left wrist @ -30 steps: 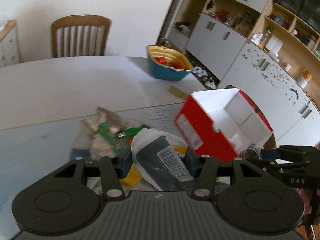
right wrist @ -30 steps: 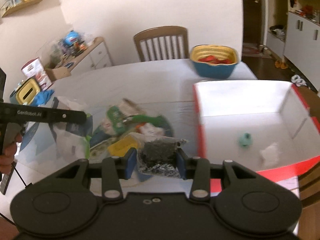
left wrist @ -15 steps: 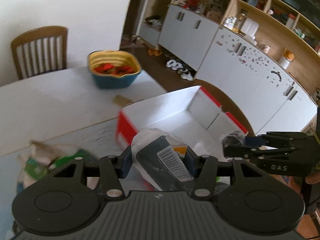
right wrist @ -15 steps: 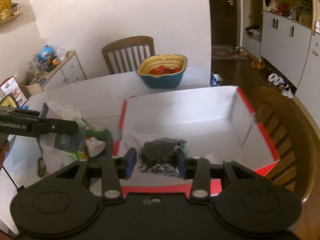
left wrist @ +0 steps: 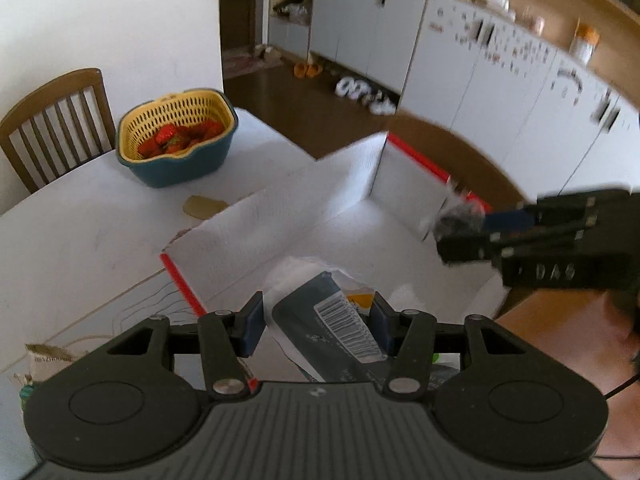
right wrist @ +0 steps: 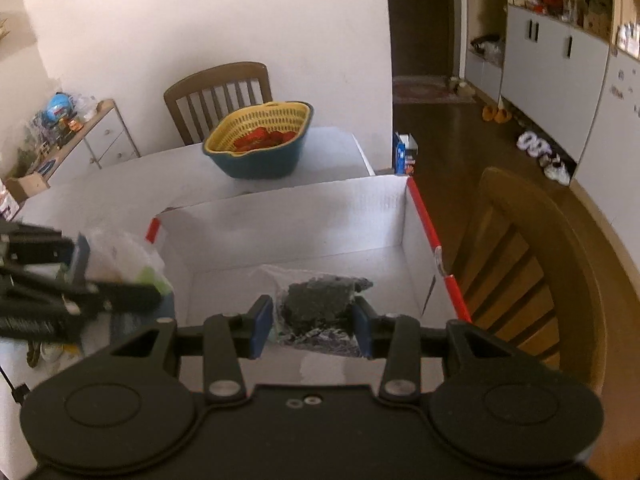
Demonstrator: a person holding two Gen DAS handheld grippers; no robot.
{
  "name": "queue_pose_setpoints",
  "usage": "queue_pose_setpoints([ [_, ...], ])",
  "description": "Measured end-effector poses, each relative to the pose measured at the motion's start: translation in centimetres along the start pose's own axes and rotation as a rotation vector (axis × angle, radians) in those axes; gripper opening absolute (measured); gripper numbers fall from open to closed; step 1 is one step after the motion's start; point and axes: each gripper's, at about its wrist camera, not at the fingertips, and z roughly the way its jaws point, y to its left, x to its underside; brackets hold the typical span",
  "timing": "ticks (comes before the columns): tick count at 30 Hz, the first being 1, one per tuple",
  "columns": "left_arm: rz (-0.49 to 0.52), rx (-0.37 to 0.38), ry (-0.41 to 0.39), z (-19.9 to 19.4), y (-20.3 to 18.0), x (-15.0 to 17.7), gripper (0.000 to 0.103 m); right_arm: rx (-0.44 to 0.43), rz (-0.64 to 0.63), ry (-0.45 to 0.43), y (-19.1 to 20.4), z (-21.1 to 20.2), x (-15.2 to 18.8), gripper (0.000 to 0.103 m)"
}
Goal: Organize objects
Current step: 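Carry the packet and bead bag into the red shoebox with both tools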
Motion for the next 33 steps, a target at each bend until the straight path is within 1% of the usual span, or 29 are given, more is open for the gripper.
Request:
queue_pose_setpoints([
  [6,0.047,-0.076,0.076,4.0,-1.3,-0.6,0.053,-0.009,-0.021,0.046,-0.6,3.1,-1.1,0.041],
  [9,0.055,-0.101,0.104,5.3,-1.5,-0.8,0.053,-0.002,-0.056,0.074,-0.3,4.8,-1.2,0.041],
  [13,0.095,-0.137,0.154,7.5,-2.0,-1.0,0.053,-0.005,-0.102,0.128,-0.2,7.2,-1.5,0.041],
  [18,0.092,-0.161,0.198,9.3,-1.9,-1.1,0.054,0.001,-0.119,0.19,-0.5,9.4,-1.4,0.041],
  [23,0.07,-0.157,0.254,11.0,-1.6,-1.1,0.054,0.009,-0.134,0.235,-0.8,10.6,-1.3,0.041],
  [27,0.068,-0.153,0.298,12.1,-1.8,-0.9,0.054,-0.002,-0.149,0.271,-0.7,11.4,-1.5,0.041],
  [28,0.068,-0.15,0.304,12.2,-1.8,-0.9,0.054,-0.012,-0.15,0.277,-0.6,11.5,-1.5,0.041],
  [30,0.064,-0.15,0.311,12.5,-1.9,-0.9,0.054,-0.005,-0.158,0.292,-0.6,11.9,-1.3,0.041],
  [33,0.055,-0.141,0.317,12.6,-2.0,-0.8,0.057,-0.002,-0.166,0.311,-0.6,12.3,-1.1,0.042],
])
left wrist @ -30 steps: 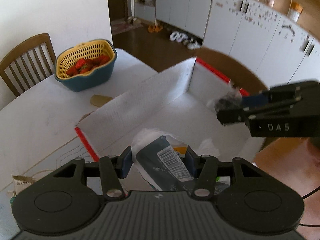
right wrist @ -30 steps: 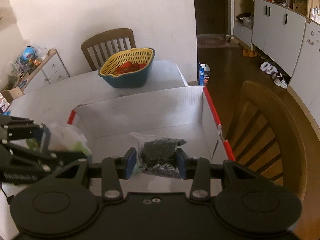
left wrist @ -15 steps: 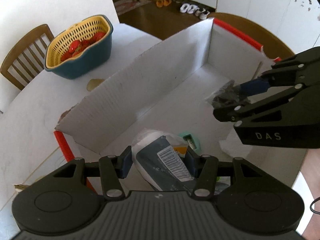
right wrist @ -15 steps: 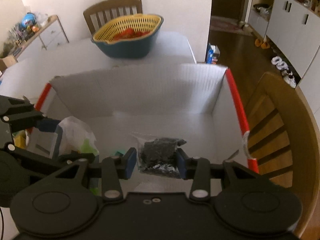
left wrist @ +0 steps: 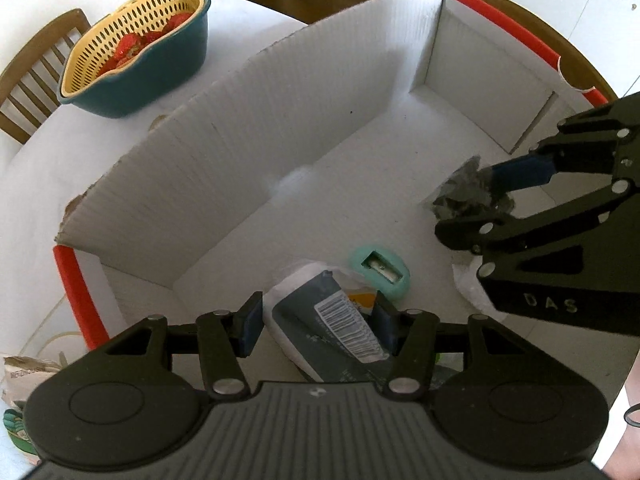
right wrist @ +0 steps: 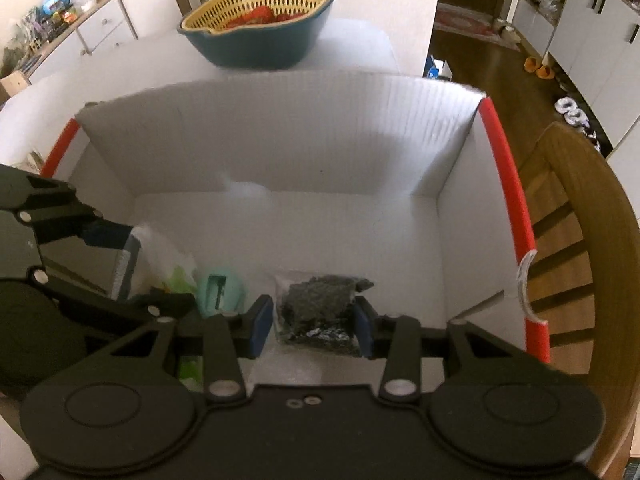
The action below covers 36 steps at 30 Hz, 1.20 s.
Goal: Organize objects
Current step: 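Carry the packet and bead bag into the red shoebox with both tools, then release the packet with the left tool while the right tool drops the bead bag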
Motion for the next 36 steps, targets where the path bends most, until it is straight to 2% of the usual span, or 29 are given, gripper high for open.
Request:
queue_pose_setpoints([
  [8,-0.008,0.008,0.004,0.2,0.2,-0.2,0.063,-0.006,-0.014,0.002,0.0,-0.2,0.2,0.048],
  [14,-0.01,0.018,-0.019,-0.6,0.6,-0.3,0.064,-0.02,-0.003,-0.039,-0.4,-1.6,0.3,0.058],
  [16,-0.007,0.021,-0.031,-1.2,0.5,-0.2,0.067,-0.031,0.004,-0.056,-0.5,-2.4,0.4,0.059],
  [18,-0.001,0.023,-0.047,-1.9,0.5,0.0,0.07,-0.034,0.004,-0.074,-0.7,-3.2,0.8,0.06],
  [24,-0.061,0.032,-0.088,-3.8,1.4,0.0,0.071,-0.041,0.0,-0.128,-1.1,-6.0,1.8,0.061],
  [31,-0.119,0.098,-0.162,-7.2,2.3,1.3,0.071,-0.072,0.012,-0.185,-1.0,-9.3,3.1,0.063],
  [36,-0.128,0.145,-0.24,-10.3,2.8,3.0,0.071,-0.107,0.028,-0.226,-0.2,-11.4,3.9,0.069],
])
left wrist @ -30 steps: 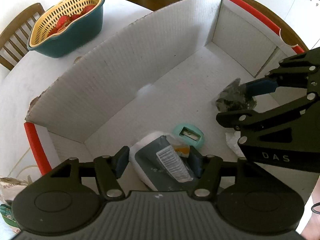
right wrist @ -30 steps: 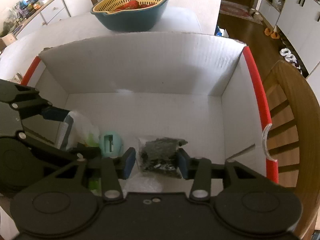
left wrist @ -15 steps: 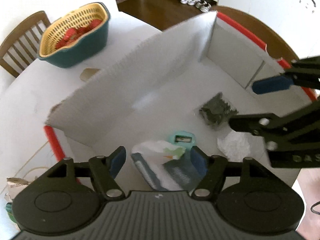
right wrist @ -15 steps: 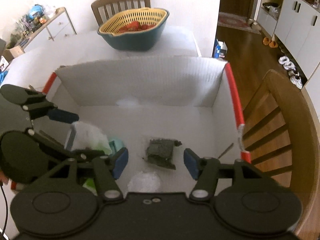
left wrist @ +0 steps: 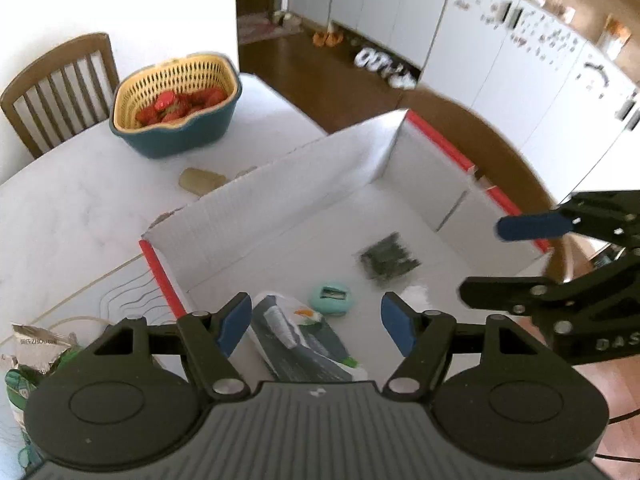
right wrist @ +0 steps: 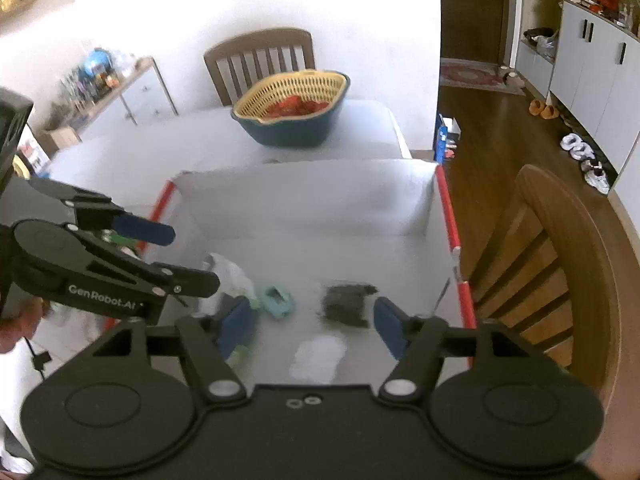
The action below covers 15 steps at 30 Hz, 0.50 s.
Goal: Organize objects
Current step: 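Move both tools back over the remaining clutter on the mat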
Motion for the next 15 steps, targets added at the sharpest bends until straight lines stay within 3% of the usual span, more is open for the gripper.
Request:
queue_pose_setpoints([
  [6,-0.008,0.034,-0.084,-3.9,0.8,1.7,0.077,-0.023,0.018,-0.042,2.0,-2.2,0.4,0.07],
  [15,-0.039,0.042,-0.173,-8.1,3.6,5.1,0.082,-0.016,0.015,-0.108,6.7,-3.9,1.4,0.085],
])
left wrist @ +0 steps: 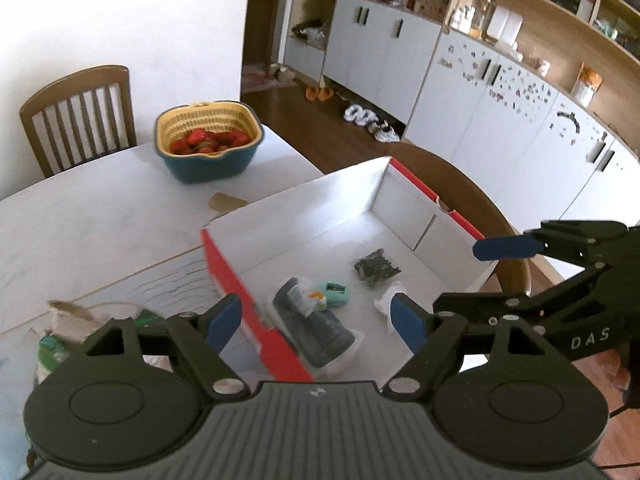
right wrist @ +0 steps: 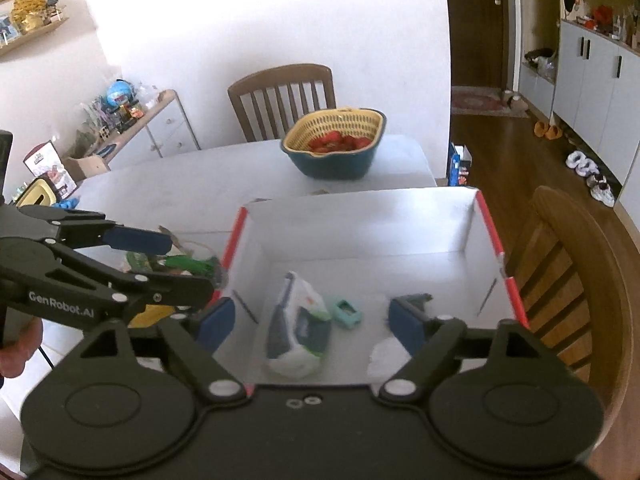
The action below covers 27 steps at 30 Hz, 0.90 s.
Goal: Organize objects
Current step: 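Move both tools back over the remaining clutter on the mat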
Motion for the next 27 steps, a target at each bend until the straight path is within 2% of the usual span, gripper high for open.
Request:
queue_pose_setpoints([
  [5,-0.036,-0.029,-0.031,-2.2,2.4,1.8,0.085,-0.005,0.016,-0.016,2.9,-0.2,0.8,0.092],
  [7,-0.058,-0.034,-0.037,-3.1,3.6,2.5,0.096,-0.001,0.014,-0.023,4.2,-0.2,1.1,0.092],
  [9,-0.069,-0.053,-0.055,-4.1,4.9,3.3,0.102,-0.006,0.016,-0.025,5.7,0.1,1.4,0.092],
  [14,-0.09,-0.072,-0.095,-6.6,8.4,5.5,0.102,-0.002,0.017,-0.028,9.2,0.8,2.1,0.092],
  [19,-0.114,-0.121,-0.103,-8.4,12.1,7.5,0.103,0.017,-0.005,-0.02,12.6,2.2,2.6,0.092],
  [27,-0.114,-0.139,-0.113,-10.1,16.4,10.9,0.103,0.042,0.002,-0.004,16.6,4.6,3.0,0.092],
])
